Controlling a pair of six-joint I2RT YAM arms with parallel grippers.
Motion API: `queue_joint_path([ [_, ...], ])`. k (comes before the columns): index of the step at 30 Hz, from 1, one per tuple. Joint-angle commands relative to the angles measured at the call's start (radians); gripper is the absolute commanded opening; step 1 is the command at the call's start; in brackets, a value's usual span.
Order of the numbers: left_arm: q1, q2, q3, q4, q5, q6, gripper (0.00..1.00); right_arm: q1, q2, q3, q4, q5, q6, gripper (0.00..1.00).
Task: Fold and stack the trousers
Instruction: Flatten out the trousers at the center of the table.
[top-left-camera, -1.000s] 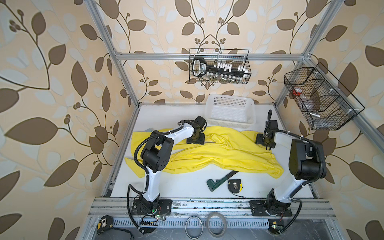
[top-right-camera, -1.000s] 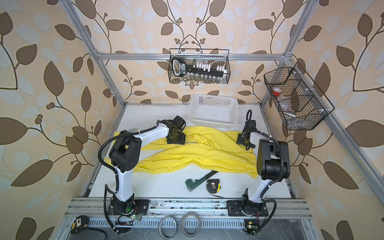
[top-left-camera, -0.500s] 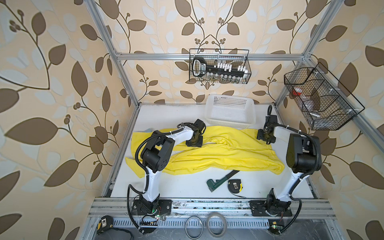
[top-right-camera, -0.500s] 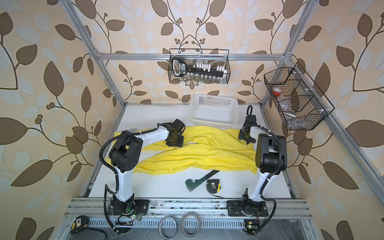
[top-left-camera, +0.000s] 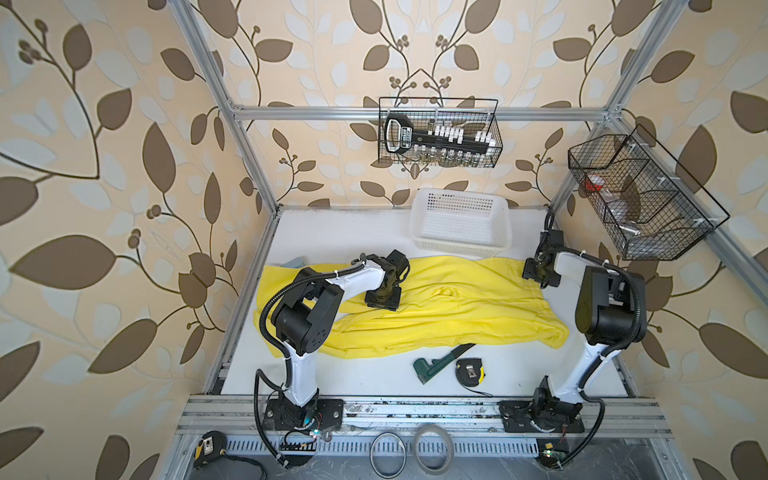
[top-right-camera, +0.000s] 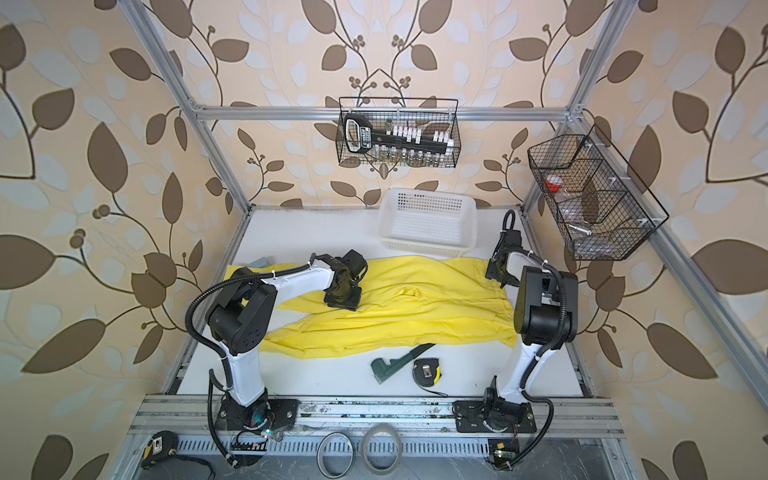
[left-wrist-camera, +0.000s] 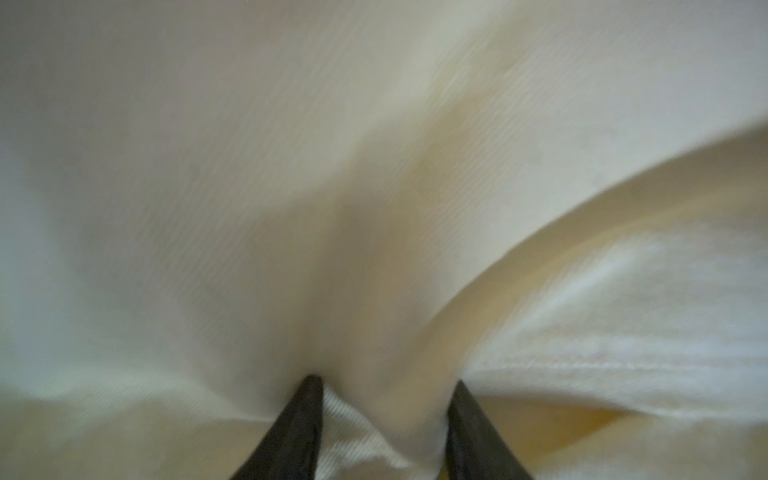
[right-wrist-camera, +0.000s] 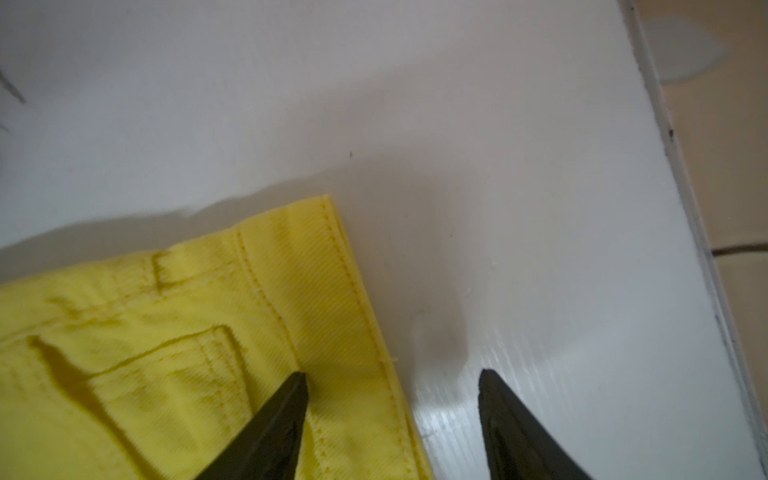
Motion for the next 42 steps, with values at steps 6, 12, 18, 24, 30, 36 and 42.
queue_joint_path([
  [6,-0.002,-0.074,0.140,-0.142,0.021,0.053,0.63,-0.006,-0.083,0.034,-0.011,-0.001,-0.027,0.69],
  [12,-0.011,-0.128,0.215,-0.100,0.165,0.007,0.69,0.015,-0.249,-0.069,0.007,-0.203,0.025,0.68],
  [18,-0.088,-0.081,0.227,0.003,0.192,-0.054,0.71,0.074,-0.426,-0.307,0.017,-0.250,0.113,0.68],
  [24,-0.166,-0.005,0.229,0.047,0.172,-0.090,0.72,0.073,-0.540,-0.496,0.062,-0.243,0.204,0.69],
  [30,-0.173,0.069,0.210,0.089,0.166,-0.102,0.72,0.030,-0.425,-0.514,0.117,-0.190,0.218,0.69],
  [36,-0.175,0.037,0.223,0.066,0.109,-0.100,0.72,-0.040,-0.321,-0.446,0.139,-0.133,0.202,0.65],
  [42,-0.175,-0.115,0.183,-0.122,-0.077,-0.103,0.76,-0.044,-0.238,-0.312,0.115,-0.137,0.189,0.68],
])
